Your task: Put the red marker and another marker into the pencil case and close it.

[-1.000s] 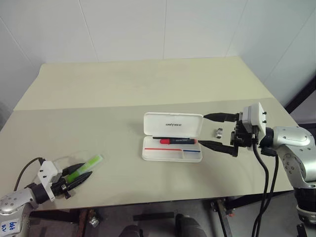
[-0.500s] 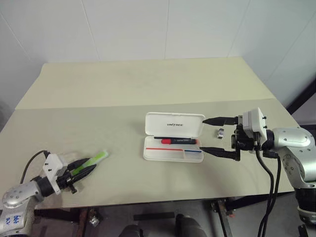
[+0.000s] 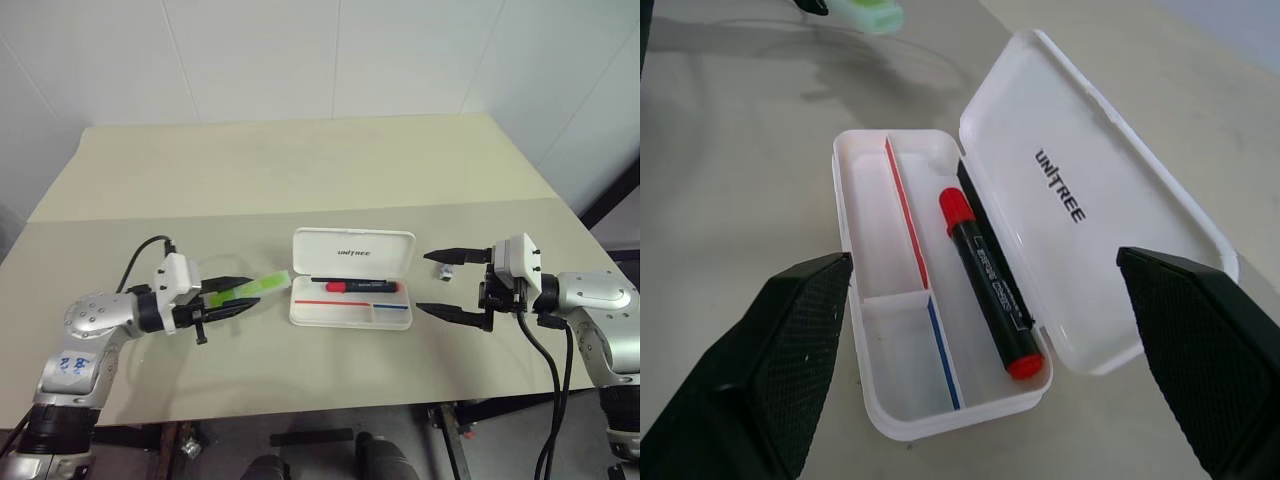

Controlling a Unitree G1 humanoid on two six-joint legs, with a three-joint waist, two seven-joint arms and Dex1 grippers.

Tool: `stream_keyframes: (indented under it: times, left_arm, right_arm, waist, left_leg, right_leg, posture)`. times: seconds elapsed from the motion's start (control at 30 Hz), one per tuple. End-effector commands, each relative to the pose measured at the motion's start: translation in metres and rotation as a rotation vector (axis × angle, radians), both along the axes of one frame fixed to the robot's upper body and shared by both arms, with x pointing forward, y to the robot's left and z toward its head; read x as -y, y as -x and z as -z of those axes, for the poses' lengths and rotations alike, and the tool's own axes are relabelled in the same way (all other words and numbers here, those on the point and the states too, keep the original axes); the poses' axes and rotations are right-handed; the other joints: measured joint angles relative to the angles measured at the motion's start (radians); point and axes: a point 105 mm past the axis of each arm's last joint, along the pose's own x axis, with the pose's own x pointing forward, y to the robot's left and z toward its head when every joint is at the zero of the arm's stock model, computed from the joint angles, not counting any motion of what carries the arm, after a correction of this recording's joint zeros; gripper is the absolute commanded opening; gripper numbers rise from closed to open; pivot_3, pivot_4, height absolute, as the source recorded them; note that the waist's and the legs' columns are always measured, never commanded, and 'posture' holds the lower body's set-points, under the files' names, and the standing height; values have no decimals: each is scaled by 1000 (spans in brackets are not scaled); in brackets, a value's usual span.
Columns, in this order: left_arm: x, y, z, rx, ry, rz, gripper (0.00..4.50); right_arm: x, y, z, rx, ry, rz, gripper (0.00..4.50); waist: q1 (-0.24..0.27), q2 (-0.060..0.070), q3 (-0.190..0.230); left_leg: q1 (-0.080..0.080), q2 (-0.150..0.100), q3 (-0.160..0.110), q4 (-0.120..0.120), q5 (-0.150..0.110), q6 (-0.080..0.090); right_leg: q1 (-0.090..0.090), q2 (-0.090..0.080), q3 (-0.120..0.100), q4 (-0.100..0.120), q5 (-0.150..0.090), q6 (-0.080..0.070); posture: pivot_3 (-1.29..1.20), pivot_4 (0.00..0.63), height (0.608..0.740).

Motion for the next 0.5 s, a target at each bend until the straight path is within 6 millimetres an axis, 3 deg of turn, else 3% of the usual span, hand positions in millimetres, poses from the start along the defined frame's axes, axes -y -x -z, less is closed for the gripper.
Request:
stream_keyframes:
  times: [0.03, 0.13, 0.33, 0.5]
  left_arm:
    - [19, -6, -4, 21, -54, 57, 1101]
    - [35, -12, -7, 10, -46, 93, 1101]
    - [75, -13, 13, -66, -120, 197, 1101]
    - [94, -17, 23, -82, -142, 220, 1101]
  right_arm:
    - [8, 7, -13, 52, 2, 33, 4500]
    - [10, 11, -11, 46, 4, 52, 4500]
    - [13, 19, -11, 34, -9, 102, 4500]
    - [14, 25, -11, 30, -13, 126, 4500]
  waist:
    - [0, 0, 0]
    - [5, 0, 0]
    - [14, 0, 0]
    - [18, 0, 0]
  left_leg:
    - [0, 0, 0, 0, 0, 0]
    - [0, 0, 0, 1, 0, 0]
    - [0, -1, 0, 2, 0, 0]
    - [0, -1, 0, 3, 0, 0]
  right_leg:
    - [0, 0, 0, 0, 0, 0]
    - [0, 0, 0, 0, 0, 0]
    - [0, 0, 1, 1, 0, 1]
    - [0, 0, 1, 1, 1, 1]
  posture:
    - [0, 150, 740]
    - [0, 150, 740]
    - [0, 150, 740]
    - [0, 150, 740]
